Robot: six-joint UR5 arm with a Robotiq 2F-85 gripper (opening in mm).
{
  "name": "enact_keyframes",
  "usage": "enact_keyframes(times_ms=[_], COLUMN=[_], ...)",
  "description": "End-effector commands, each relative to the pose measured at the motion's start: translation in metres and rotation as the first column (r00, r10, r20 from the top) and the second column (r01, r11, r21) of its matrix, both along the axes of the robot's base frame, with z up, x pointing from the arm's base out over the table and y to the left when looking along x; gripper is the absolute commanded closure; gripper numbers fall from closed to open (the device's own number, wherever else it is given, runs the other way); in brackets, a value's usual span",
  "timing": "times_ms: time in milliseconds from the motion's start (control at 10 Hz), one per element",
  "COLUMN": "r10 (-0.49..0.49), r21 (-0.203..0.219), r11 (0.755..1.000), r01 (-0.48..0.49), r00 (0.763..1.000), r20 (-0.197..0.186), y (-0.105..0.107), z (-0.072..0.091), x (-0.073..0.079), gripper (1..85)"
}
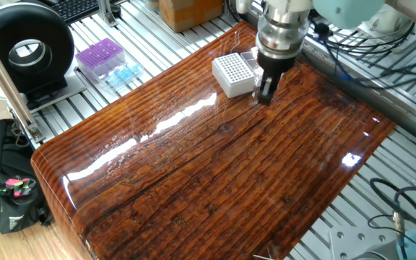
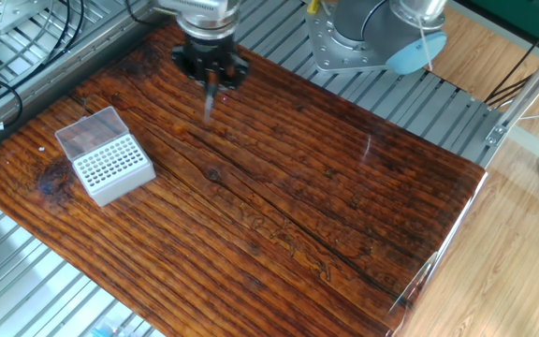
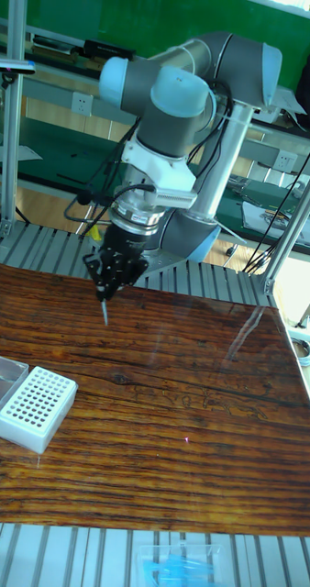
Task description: Insert a medium pipette tip into the holder for medium pipette tips
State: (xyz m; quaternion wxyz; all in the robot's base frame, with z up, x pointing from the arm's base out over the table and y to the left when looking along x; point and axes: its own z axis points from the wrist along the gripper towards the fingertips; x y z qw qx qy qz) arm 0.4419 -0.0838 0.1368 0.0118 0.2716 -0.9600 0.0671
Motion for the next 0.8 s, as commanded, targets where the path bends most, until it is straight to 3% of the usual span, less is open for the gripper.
enact_keyframes(times_ms=[0,200,400,500,700], r10=[0.203,0.236,0.270,0.279,0.318], r21=[-0.110,-0.131,-0.170,-0.175,-0.153], r11=[0.973,0.964,0.950,0.947,0.935], r01=[-0.205,-0.232,-0.262,-0.271,-0.320], r00=[0.979,0.972,0.962,0.960,0.947], r20=[-0.029,0.014,0.026,0.022,-0.041], y=[-0.059,-0.084,-0.106,-0.109,-0.102], z=[0.019,0.021,0.014,0.014,0.015], x=[0.057,0.091,0.116,0.117,0.098], gripper=[84.7,84.7,84.7,84.7,84.7])
